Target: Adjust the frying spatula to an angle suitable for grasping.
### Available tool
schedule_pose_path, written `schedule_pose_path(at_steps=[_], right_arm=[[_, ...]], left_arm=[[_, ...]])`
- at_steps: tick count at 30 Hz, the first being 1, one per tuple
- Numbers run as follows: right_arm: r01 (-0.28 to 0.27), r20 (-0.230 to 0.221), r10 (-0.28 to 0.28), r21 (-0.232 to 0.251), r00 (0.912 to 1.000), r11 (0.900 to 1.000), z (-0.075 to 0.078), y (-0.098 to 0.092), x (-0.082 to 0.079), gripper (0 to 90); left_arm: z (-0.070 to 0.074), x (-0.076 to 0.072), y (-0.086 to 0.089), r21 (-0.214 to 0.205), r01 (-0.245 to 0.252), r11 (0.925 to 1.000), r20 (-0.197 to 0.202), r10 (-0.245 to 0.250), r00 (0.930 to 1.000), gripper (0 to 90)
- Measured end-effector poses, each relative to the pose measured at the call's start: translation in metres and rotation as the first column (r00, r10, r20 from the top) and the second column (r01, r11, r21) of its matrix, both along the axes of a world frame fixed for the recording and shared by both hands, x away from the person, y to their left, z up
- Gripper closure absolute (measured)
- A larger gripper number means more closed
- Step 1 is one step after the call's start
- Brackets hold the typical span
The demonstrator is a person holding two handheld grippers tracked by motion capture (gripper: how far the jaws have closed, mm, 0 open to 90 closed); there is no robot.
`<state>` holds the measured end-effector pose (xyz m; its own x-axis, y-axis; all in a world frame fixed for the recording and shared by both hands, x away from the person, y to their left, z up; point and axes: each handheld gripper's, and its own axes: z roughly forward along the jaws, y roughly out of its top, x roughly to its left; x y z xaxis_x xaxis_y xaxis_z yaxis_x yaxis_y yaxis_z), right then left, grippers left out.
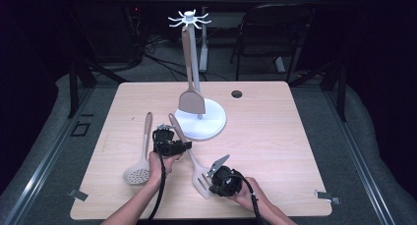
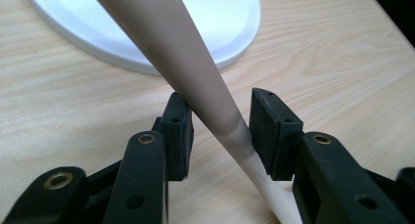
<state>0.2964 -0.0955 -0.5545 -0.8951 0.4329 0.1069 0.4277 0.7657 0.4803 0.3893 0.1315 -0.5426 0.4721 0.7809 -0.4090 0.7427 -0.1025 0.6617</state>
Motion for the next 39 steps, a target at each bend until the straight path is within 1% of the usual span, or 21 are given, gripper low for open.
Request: schedule_pose_path(at_steps=[1, 3, 5, 9, 11, 12, 13, 14, 15, 19, 20, 21, 23, 24, 25, 28, 33, 34, 35, 37, 39], right_arm=[[0.000, -0.001, 0.000, -0.001, 1.0000, 1.0000, 0.000, 0.000, 0.000, 90.0], [0.006, -0.004, -0.006, 0.017, 1.0000, 0.9998, -0.001, 0.000, -0.001, 90.0], [0.002, -0.004, -0.002, 0.019, 1.0000, 0.9998, -0.001, 0.000, -0.001, 90.0], [-0.003, 0.002, 0.003, 0.015, 1.0000, 0.9999, -0.001, 0.000, -0.001, 90.0], [-0.004, 0.003, 0.004, 0.015, 1.0000, 0.9999, 0.000, 0.000, -0.001, 90.0], [-0.011, 0.008, 0.011, -0.003, 0.9999, 0.9999, 0.001, -0.001, -0.001, 90.0], [-0.012, 0.007, 0.012, -0.002, 0.9999, 0.9999, 0.001, -0.001, -0.001, 90.0], [-0.002, 0.000, 0.002, 0.019, 1.0000, 0.9998, 0.000, -0.001, -0.001, 90.0], [0.000, -0.002, 0.000, 0.020, 1.0000, 0.9998, -0.001, -0.001, -0.001, 90.0], [0.008, -0.010, -0.007, 0.027, 0.9999, 0.9996, -0.001, -0.002, 0.000, 90.0], [0.002, -0.005, -0.002, 0.010, 1.0000, 1.0000, 0.001, -0.002, 0.000, 90.0], [0.007, -0.008, -0.007, 0.022, 0.9999, 0.9997, 0.000, -0.001, -0.001, 89.3], [0.007, -0.008, -0.006, 0.026, 0.9999, 0.9996, 0.000, -0.001, -0.001, 86.7], [-0.002, -0.003, 0.002, 0.009, 1.0000, 1.0000, 0.002, -0.001, -0.001, 86.0], [0.004, -0.005, -0.004, 0.027, 1.0000, 0.9996, 0.001, -0.001, -0.002, 85.6], [0.007, -0.001, -0.007, 0.022, 1.0000, 0.9997, 0.002, -0.001, -0.002, 82.9], [0.038, 0.032, -0.040, 0.058, 0.9987, 0.9976, 0.011, -0.007, 0.001, 77.0], [0.036, 0.044, -0.038, 0.047, 0.9983, 0.9982, 0.014, -0.009, 0.002, 75.5], [0.050, 0.044, -0.053, 0.067, 0.9976, 0.9965, 0.014, -0.009, 0.002, 73.2], [0.063, 0.053, -0.068, 0.077, 0.9963, 0.9950, 0.016, -0.013, 0.005, 67.6], [0.076, 0.070, -0.080, 0.061, 0.9943, 0.9953, 0.019, -0.018, 0.008, 59.6]], left_arm=[[0.001, -0.001, 0.000, -0.002, 0.003, 1.0000, 0.005, -0.003, 1.0000, 63.3], [0.002, -0.001, 0.000, -0.030, 0.013, 0.9995, 0.019, -0.013, 0.9997, 64.1], [0.003, -0.002, -0.001, -0.028, 0.021, 0.9994, 0.027, -0.020, 0.9994, 64.6], [0.006, -0.003, -0.001, -0.041, 0.037, 0.9985, 0.038, -0.036, 0.9986, 65.7], [0.007, -0.004, -0.001, -0.060, 0.037, 0.9975, 0.040, -0.035, 0.9986, 66.5], [0.007, -0.005, 0.000, -0.073, 0.035, 0.9967, 0.042, -0.032, 0.9986, 67.0], [0.007, -0.005, 0.000, -0.082, 0.032, 0.9961, 0.042, -0.029, 0.9987, 67.6], [0.007, -0.006, -0.001, -0.087, 0.031, 0.9957, 0.046, -0.027, 0.9986, 68.0], [0.007, -0.006, -0.001, -0.095, 0.031, 0.9950, 0.050, -0.026, 0.9984, 68.1], [0.009, -0.007, -0.001, -0.095, 0.041, 0.9946, 0.068, -0.034, 0.9971, 68.6], [0.010, -0.007, -0.001, -0.095, 0.044, 0.9945, 0.071, -0.037, 0.9968, 68.7], [0.011, -0.008, -0.001, -0.100, 0.045, 0.9939, 0.074, -0.038, 0.9965, 68.9], [0.012, -0.008, -0.002, -0.107, 0.049, 0.9930, 0.083, -0.041, 0.9958, 69.3], [0.013, -0.008, -0.001, -0.106, 0.051, 0.9931, 0.086, -0.042, 0.9954, 69.4], [0.013, -0.008, -0.001, -0.108, 0.056, 0.9926, 0.090, -0.046, 0.9948, 69.6], [0.014, -0.008, 0.001, -0.119, 0.052, 0.9916, 0.094, -0.041, 0.9947, 70.3], [0.018, -0.007, 0.005, -0.133, 0.048, 0.9900, 0.095, -0.036, 0.9949, 71.3], [0.018, -0.007, 0.005, -0.133, 0.047, 0.9900, 0.098, -0.034, 0.9946, 71.5], [0.019, -0.007, 0.006, -0.135, 0.050, 0.9896, 0.103, -0.036, 0.9941, 71.6], [0.021, -0.007, 0.007, -0.138, 0.058, 0.9887, 0.108, -0.044, 0.9932, 71.8], [0.022, -0.007, 0.008, -0.147, 0.075, 0.9864, 0.116, -0.058, 0.9915, 72.2]])
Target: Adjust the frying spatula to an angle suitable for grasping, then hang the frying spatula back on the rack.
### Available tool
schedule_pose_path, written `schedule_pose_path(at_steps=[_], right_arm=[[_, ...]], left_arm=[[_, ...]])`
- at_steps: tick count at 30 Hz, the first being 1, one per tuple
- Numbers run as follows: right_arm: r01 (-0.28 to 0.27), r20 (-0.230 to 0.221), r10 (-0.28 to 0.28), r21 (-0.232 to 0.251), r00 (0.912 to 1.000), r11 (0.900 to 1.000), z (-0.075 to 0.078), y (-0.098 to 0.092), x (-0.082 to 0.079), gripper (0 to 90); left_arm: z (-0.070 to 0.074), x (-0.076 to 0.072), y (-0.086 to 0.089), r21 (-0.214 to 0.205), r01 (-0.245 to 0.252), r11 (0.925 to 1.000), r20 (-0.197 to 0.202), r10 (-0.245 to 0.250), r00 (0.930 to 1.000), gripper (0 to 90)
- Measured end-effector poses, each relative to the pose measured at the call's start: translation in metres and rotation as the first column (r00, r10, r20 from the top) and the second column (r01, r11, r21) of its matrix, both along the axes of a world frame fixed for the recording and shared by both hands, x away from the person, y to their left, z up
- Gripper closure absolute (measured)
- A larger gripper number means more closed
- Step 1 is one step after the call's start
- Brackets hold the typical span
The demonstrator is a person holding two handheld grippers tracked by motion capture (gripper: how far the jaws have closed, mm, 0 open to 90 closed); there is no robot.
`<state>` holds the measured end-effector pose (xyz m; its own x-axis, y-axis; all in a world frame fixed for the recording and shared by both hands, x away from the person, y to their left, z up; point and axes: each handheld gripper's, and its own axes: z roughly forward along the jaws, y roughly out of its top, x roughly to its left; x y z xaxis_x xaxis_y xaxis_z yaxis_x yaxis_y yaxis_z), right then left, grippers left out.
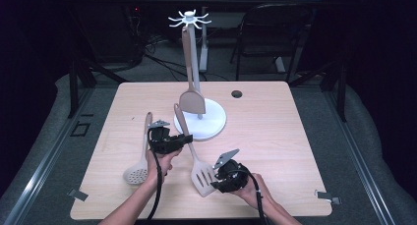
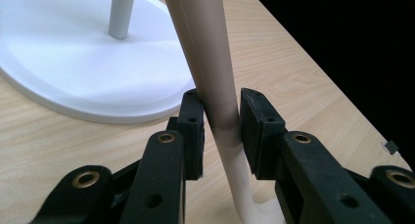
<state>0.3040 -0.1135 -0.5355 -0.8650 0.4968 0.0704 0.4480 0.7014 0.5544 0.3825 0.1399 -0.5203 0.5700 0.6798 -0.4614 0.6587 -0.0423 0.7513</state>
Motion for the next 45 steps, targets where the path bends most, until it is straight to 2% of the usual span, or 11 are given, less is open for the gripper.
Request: schedule_pose_path(at_steps=[3, 8, 12, 14, 22, 27, 31, 34, 38, 41, 45], right_arm=[[0.059, 0.014, -0.059, 0.001, 0.9982, 0.9983, 0.003, -0.007, 0.005, 43.9], [0.121, 0.041, -0.121, -0.013, 0.9918, 0.9925, 0.008, -0.019, 0.010, 20.0], [0.159, 0.058, -0.159, -0.002, 0.9856, 0.9872, 0.010, -0.029, 0.013, 12.5], [0.174, 0.052, -0.173, -0.006, 0.9835, 0.9848, 0.010, -0.035, 0.016, 8.1], [0.207, 0.047, -0.207, -0.008, 0.9773, 0.9783, 0.009, -0.048, 0.023, 5.7], [0.221, 0.040, -0.221, -0.007, 0.9745, 0.9752, 0.008, -0.054, 0.025, 7.5], [0.228, 0.014, -0.228, 0.007, 0.9736, 0.9737, 0.007, -0.059, 0.027, 8.0], [0.232, 0.017, -0.232, 0.010, 0.9726, 0.9728, 0.006, -0.059, 0.027, 8.2], [0.236, 0.018, -0.236, 0.007, 0.9717, 0.9718, 0.007, -0.060, 0.028, 8.3], [0.240, 0.013, -0.240, 0.006, 0.9706, 0.9707, 0.006, -0.062, 0.029, 8.4], [0.251, 0.011, -0.251, 0.012, 0.9680, 0.9680, 0.006, -0.064, 0.028, 8.5]], left_arm=[[0.002, 0.000, 0.001, -0.003, 0.008, 1.0000, 0.012, -0.008, 0.9999, 72.5], [0.004, 0.000, 0.002, -0.017, 0.004, 0.9999, 0.014, -0.003, 0.9999, 73.2], [0.009, 0.000, 0.001, -0.013, 0.016, 0.9998, 0.022, -0.016, 0.9996, 73.8], [0.013, 0.000, 0.001, -0.011, 0.031, 0.9995, 0.032, -0.031, 0.9990, 74.0], [0.021, -0.003, 0.000, -0.028, 0.056, 0.9980, 0.048, -0.055, 0.9973, 75.5], [0.030, -0.004, -0.001, -0.015, 0.095, 0.9954, 0.074, -0.093, 0.9929, 76.1], [0.035, -0.004, -0.002, -0.017, 0.107, 0.9942, 0.098, -0.104, 0.9897, 76.5], [0.038, -0.004, -0.001, -0.014, 0.111, 0.9938, 0.109, -0.108, 0.9882, 76.6], [0.043, -0.005, 0.000, -0.001, 0.112, 0.9937, 0.124, -0.111, 0.9860, 76.8], [0.050, -0.008, -0.001, 0.025, 0.111, 0.9935, 0.148, -0.113, 0.9825, 77.0], [0.058, -0.011, -0.006, 0.045, 0.128, 0.9908, 0.175, -0.134, 0.9754, 77.1]])
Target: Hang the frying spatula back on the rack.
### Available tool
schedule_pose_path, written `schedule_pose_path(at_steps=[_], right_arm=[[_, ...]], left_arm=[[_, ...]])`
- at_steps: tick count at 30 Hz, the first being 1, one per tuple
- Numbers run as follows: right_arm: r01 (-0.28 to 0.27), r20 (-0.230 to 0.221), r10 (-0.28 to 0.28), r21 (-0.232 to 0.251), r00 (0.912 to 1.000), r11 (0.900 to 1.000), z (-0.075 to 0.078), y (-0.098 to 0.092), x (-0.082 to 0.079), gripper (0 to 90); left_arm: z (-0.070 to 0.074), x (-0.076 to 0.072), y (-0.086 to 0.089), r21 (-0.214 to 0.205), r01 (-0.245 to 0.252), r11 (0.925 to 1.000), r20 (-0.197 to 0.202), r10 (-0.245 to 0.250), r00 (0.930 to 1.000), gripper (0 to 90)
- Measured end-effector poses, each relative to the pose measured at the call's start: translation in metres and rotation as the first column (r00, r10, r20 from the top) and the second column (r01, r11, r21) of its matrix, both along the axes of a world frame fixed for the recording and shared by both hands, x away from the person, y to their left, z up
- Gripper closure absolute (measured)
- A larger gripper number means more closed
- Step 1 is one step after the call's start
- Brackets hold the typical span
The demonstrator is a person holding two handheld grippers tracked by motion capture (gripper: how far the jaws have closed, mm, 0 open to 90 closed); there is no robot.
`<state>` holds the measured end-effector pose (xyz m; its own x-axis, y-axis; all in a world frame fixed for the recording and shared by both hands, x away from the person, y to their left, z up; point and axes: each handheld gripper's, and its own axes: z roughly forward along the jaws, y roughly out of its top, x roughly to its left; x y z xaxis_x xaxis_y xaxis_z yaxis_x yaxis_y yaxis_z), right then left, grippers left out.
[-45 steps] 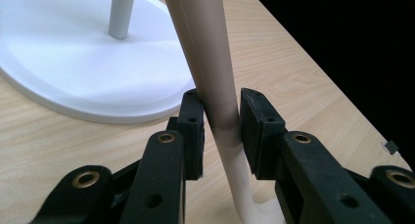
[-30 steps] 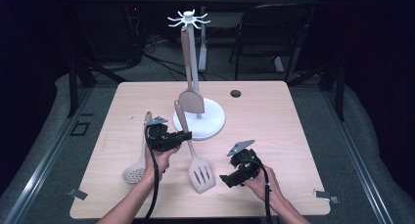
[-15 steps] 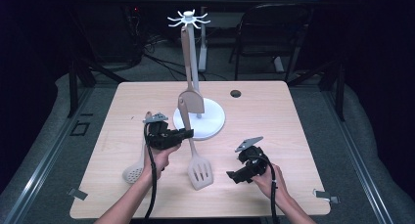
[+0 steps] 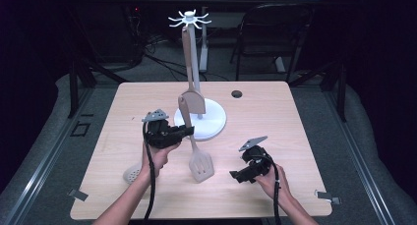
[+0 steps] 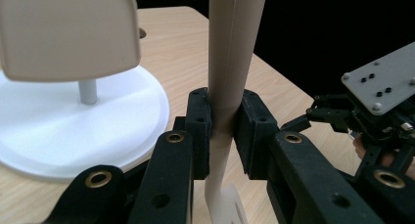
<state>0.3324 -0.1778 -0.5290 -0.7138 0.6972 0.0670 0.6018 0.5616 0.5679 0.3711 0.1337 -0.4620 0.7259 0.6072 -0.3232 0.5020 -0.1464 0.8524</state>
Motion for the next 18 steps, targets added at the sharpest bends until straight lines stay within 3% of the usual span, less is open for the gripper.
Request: schedule_pose_path(at_steps=[11, 18], right_arm=[[0.014, 0.007, -0.014, -0.012, 0.9999, 0.9998, 0.002, -0.004, 0.001, 8.5], [0.019, 0.011, -0.019, -0.014, 0.9998, 0.9997, 0.002, -0.005, 0.002, 8.5]], left_arm=[[0.020, 0.005, -0.008, 0.051, 0.005, 0.9987, 0.061, -0.008, 0.9981, 77.1], [0.029, 0.010, -0.013, 0.070, 0.013, 0.9974, 0.074, -0.018, 0.9971, 77.1]])
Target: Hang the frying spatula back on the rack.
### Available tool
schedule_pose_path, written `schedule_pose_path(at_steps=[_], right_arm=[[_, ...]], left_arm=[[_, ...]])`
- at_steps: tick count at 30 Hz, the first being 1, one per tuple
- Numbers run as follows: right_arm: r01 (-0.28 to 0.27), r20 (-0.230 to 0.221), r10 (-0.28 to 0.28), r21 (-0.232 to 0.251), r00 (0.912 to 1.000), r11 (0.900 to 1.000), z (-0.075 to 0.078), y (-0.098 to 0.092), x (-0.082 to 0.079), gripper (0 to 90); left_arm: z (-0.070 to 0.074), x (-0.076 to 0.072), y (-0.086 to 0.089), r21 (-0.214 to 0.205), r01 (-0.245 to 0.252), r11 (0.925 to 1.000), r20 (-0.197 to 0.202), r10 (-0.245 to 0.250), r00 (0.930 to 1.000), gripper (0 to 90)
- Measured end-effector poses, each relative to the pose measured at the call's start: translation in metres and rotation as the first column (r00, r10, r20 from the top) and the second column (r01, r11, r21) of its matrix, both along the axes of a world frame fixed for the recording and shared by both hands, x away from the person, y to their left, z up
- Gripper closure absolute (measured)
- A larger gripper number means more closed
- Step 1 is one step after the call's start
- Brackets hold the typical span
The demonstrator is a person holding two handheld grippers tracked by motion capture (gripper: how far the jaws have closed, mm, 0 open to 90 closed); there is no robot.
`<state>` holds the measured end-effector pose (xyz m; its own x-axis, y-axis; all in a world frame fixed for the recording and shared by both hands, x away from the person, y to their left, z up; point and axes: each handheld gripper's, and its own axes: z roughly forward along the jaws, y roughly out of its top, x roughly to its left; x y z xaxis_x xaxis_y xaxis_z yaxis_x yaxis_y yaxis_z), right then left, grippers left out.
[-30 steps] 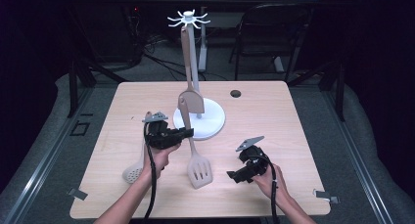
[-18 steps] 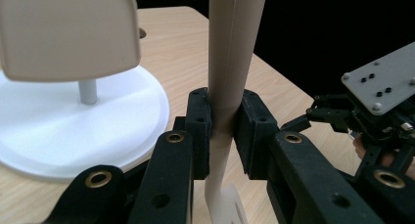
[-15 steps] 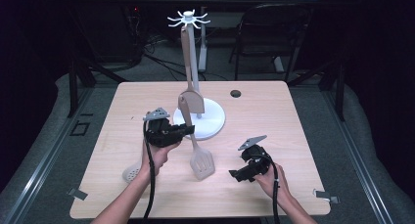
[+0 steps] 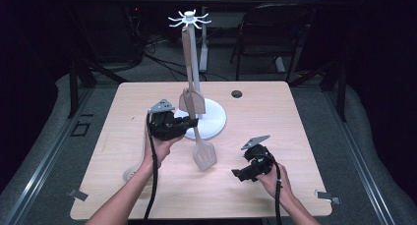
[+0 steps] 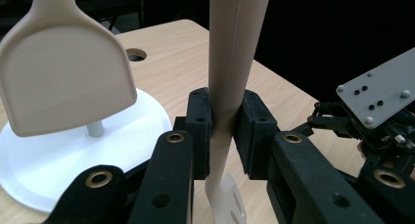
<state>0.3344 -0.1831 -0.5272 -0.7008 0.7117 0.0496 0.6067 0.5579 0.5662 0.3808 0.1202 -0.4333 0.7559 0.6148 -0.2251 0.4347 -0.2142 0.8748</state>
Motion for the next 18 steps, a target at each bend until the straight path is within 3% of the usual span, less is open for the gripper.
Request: schedule_pose_path(at_steps=[18], right_arm=[[-0.002, -0.003, 0.003, 0.004, 1.0000, 1.0000, -0.001, -0.001, 0.001, 8.5]], left_arm=[[0.023, 0.018, -0.019, 0.060, 0.021, 0.9980, 0.027, -0.023, 0.9994, 77.0]])
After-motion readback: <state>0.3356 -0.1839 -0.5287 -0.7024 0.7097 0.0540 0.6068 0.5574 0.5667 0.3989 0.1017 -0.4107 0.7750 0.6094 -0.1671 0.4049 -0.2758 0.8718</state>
